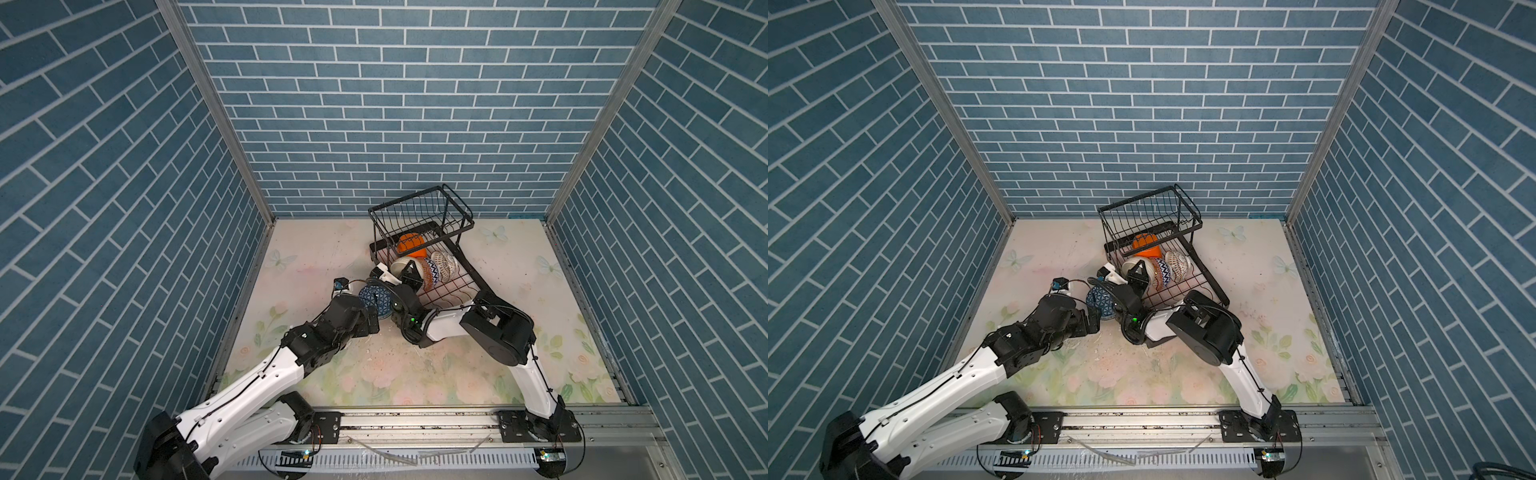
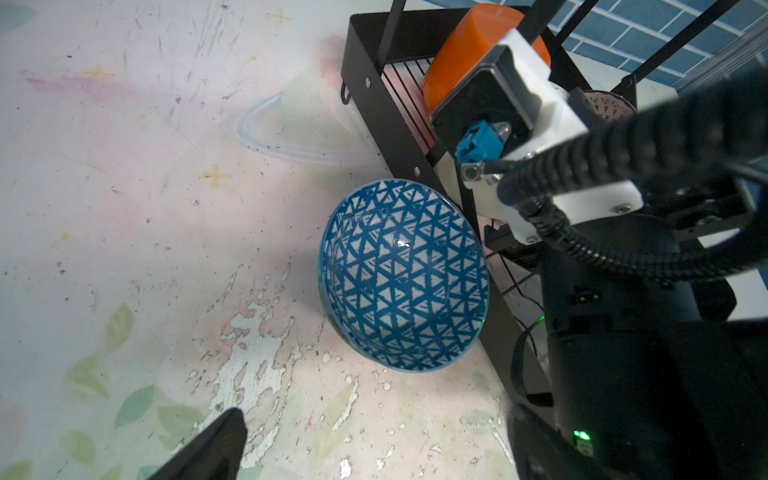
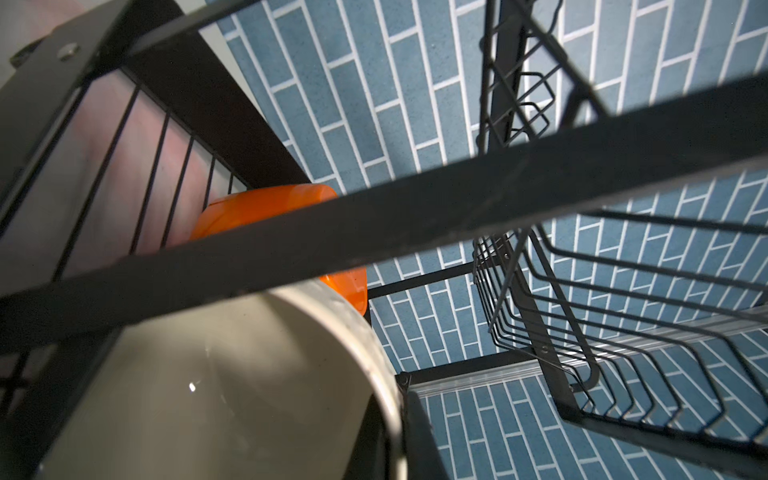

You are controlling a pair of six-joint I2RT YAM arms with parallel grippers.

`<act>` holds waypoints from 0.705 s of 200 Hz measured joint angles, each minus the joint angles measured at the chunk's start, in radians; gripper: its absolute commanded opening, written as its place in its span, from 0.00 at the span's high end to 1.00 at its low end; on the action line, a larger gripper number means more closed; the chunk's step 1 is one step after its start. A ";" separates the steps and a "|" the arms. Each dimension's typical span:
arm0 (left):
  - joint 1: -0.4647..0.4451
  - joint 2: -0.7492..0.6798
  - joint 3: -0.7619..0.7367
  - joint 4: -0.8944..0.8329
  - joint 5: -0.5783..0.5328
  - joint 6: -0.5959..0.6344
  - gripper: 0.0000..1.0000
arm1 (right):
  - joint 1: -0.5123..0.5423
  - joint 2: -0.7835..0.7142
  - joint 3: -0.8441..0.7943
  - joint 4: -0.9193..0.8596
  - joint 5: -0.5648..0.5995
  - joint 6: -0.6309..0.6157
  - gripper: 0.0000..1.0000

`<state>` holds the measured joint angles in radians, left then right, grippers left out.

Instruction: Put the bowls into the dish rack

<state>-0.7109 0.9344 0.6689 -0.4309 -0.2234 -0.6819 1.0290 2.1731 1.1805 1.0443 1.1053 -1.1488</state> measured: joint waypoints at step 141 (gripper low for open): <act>0.000 0.008 0.000 0.000 0.008 -0.003 0.00 | -0.014 -0.065 0.002 -0.236 0.006 0.165 1.00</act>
<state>-0.7109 0.9428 0.6689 -0.4305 -0.2157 -0.6846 1.0153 2.1082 1.1820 0.8085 1.1114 -0.9840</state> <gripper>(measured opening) 0.996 0.095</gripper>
